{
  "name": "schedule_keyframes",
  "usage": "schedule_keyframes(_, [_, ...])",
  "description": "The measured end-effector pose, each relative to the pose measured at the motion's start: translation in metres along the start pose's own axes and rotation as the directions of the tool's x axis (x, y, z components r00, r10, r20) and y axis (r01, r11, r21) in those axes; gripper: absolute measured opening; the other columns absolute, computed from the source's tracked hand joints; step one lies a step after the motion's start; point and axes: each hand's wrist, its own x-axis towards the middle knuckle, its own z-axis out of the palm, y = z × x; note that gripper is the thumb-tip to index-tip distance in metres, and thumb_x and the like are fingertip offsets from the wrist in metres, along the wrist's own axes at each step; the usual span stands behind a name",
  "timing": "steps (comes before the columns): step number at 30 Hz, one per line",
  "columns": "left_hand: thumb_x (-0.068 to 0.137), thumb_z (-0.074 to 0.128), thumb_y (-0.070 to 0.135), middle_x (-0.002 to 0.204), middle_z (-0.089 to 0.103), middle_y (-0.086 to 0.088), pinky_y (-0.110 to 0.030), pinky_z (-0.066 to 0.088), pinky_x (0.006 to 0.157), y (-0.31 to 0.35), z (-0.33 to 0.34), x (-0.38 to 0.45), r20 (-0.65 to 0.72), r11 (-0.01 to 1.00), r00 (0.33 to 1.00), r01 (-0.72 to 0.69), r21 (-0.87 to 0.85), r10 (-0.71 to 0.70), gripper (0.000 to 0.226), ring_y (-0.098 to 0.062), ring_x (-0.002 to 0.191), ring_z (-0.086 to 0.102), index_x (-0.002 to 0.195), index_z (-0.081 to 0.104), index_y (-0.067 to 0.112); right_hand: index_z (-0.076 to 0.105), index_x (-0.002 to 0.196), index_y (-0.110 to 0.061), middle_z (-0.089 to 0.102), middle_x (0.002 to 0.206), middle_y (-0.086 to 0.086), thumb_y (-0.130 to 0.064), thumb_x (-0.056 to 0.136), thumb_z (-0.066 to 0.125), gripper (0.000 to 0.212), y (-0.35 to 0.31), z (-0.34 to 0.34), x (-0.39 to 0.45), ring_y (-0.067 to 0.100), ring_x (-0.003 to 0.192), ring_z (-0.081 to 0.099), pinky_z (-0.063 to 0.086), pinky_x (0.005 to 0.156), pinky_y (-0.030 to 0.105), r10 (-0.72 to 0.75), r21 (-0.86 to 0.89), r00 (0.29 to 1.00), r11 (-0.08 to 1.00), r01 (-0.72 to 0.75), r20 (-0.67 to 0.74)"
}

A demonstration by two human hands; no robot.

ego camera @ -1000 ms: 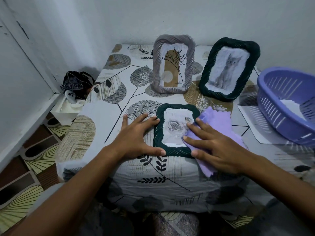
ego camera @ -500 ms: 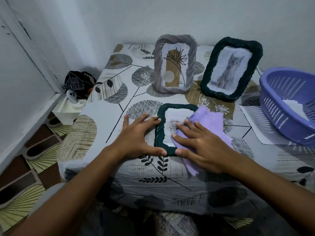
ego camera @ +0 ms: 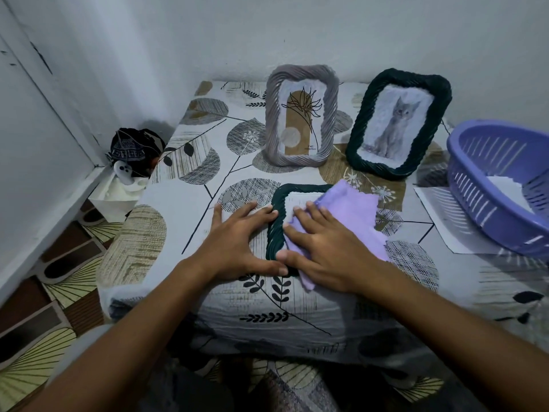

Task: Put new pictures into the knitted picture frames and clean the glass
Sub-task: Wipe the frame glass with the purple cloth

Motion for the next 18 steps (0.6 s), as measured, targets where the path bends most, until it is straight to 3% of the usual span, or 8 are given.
schedule_keyframes(2, [0.046,0.052,0.089,0.154,0.024,0.021,-0.054,-0.014,0.115,0.0,0.0,0.0,-0.004,1.0,1.0,-0.005,0.004,0.005,0.116,0.004,0.143,0.004,0.147,0.03,0.035,0.019,0.152,-0.025,0.004,0.16,0.009,-0.073,0.08,0.001,0.088,0.003,0.002,-0.003,0.024,0.148,-0.005,-0.008,0.118,0.033,0.007,-0.029,1.0,1.0,-0.007,0.001])
schedule_keyframes(5, [0.046,0.052,0.09,0.154,0.023,0.022,-0.052,-0.016,0.115,0.0,-0.001,-0.001,-0.003,1.0,1.0,-0.001,-0.006,0.001,0.117,0.005,0.143,0.002,0.147,0.029,0.036,0.012,0.152,-0.025,0.0,0.16,0.007,-0.077,0.077,-0.01,0.094,0.021,0.002,-0.019,0.022,0.147,-0.009,-0.008,0.118,0.035,0.077,-0.078,0.997,0.994,-0.078,-0.015])
schedule_keyframes(11, [0.044,0.052,0.092,0.154,0.024,0.021,-0.053,-0.016,0.114,0.0,0.0,0.0,-0.001,1.0,1.0,-0.007,-0.006,0.007,0.12,0.005,0.143,0.003,0.147,0.03,0.035,0.014,0.153,-0.018,-0.001,0.16,0.011,-0.081,0.069,-0.017,0.109,0.02,0.0,-0.02,0.026,0.147,-0.012,-0.011,0.118,0.038,0.168,-0.122,0.986,0.978,-0.168,-0.014])
schedule_keyframes(18, [0.046,0.052,0.091,0.154,0.023,0.022,-0.054,-0.014,0.115,0.0,0.0,-0.001,-0.005,1.0,1.0,-0.006,-0.028,0.006,0.117,0.005,0.143,0.003,0.147,0.032,0.034,0.007,0.153,-0.015,-0.006,0.159,0.016,-0.079,0.073,-0.002,0.103,-0.007,0.002,0.019,0.028,0.147,-0.013,-0.009,0.119,0.041,0.141,-0.016,0.99,0.99,-0.14,0.016])
